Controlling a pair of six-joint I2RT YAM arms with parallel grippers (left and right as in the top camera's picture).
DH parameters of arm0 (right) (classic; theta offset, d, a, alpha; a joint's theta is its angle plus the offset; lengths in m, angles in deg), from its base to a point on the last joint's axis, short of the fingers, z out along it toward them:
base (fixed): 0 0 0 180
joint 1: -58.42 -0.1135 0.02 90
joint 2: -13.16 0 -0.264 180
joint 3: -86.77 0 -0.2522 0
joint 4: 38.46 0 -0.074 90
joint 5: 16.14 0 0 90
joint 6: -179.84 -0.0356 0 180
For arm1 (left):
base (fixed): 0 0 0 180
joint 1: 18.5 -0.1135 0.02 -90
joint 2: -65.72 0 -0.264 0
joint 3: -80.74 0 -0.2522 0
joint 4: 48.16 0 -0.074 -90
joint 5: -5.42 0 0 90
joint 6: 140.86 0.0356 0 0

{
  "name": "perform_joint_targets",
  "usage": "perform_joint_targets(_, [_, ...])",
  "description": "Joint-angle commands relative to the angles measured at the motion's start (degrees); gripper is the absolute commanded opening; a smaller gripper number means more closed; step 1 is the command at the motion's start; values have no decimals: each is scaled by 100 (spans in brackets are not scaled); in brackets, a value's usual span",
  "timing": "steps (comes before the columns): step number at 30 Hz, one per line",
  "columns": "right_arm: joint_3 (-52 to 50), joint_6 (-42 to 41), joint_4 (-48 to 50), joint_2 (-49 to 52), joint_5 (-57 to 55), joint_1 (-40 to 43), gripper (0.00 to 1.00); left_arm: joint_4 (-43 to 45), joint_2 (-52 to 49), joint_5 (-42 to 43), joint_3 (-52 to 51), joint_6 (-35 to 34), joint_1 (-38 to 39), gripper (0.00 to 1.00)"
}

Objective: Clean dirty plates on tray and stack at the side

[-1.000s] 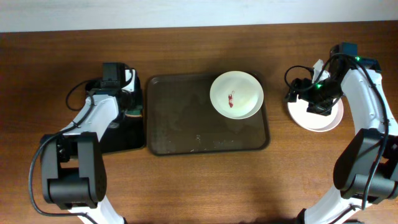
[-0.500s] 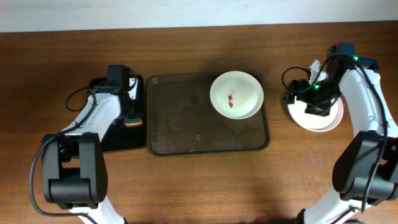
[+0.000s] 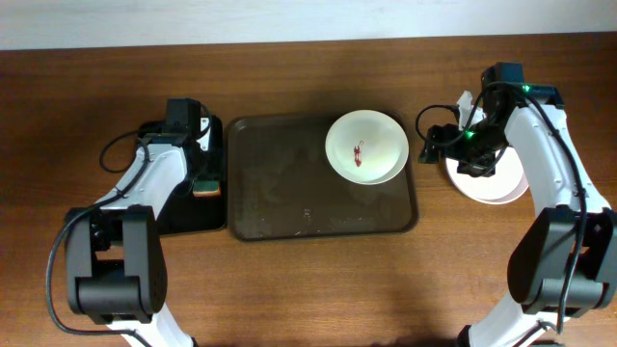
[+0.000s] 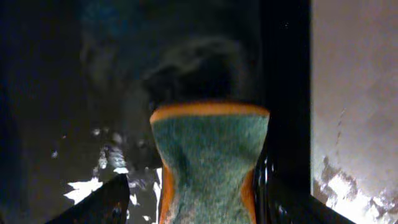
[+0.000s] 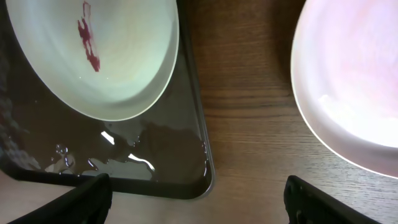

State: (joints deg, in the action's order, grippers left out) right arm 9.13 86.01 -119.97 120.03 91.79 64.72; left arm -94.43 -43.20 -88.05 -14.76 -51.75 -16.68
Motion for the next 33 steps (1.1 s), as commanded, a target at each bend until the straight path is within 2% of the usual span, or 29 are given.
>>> perform_joint_targets(1, [-13, 63, -26, -164, -59, -35, 89, 214, -173, -20, 55, 50, -9, 69])
perform_joint_targets(3, [-13, 63, -24, -164, -59, -35, 89, 308, -286, 140, 55, 50, -11, 68])
perform_joint_targets(4, [-13, 63, -26, -164, -59, -35, 89, 317, -365, 133, 55, 50, -11, 62])
perform_joint_targets(9, [-13, 63, -46, -164, -61, -35, 89, 289, -450, 133, 57, 50, -11, 5])
perform_joint_targets(10, [-13, 63, -44, -164, -59, -35, 89, 289, -442, 133, 57, 48, -11, 0])
perform_joint_targets(15, [-13, 63, -44, -164, -61, -35, 89, 85, -286, 109, 186, 50, -79, 0])
perform_joint_targets(16, [-13, 63, -44, -164, -59, -35, 89, 20, -240, 109, 232, 50, -111, 14])
perform_joint_targets(18, [-13, 63, -44, -164, -59, -35, 89, -144, -146, 111, 267, 50, -151, 70])
perform_joint_targets(21, [-13, 63, -44, -164, -59, -35, 89, -501, -131, 111, 262, 50, -151, 75])
perform_joint_targets(24, [-13, 63, -44, -164, -61, -35, 89, -903, -133, 114, 208, 48, -151, 66])
perform_joint_targets(28, [-13, 63, -42, -164, -59, -35, 89, -820, -136, 127, 52, 50, -114, 59])
perform_joint_targets(30, [-13, 63, -44, -164, -59, -35, 89, -758, -136, 164, 52, 50, -107, 50])
perform_joint_targets(31, [-13, 63, -42, -164, -59, -35, 89, -719, -136, 199, 52, 50, -107, 42])
perform_joint_targets(33, [-13, 63, -44, -164, -59, -35, 89, -682, -136, 221, 52, 50, -109, 0])
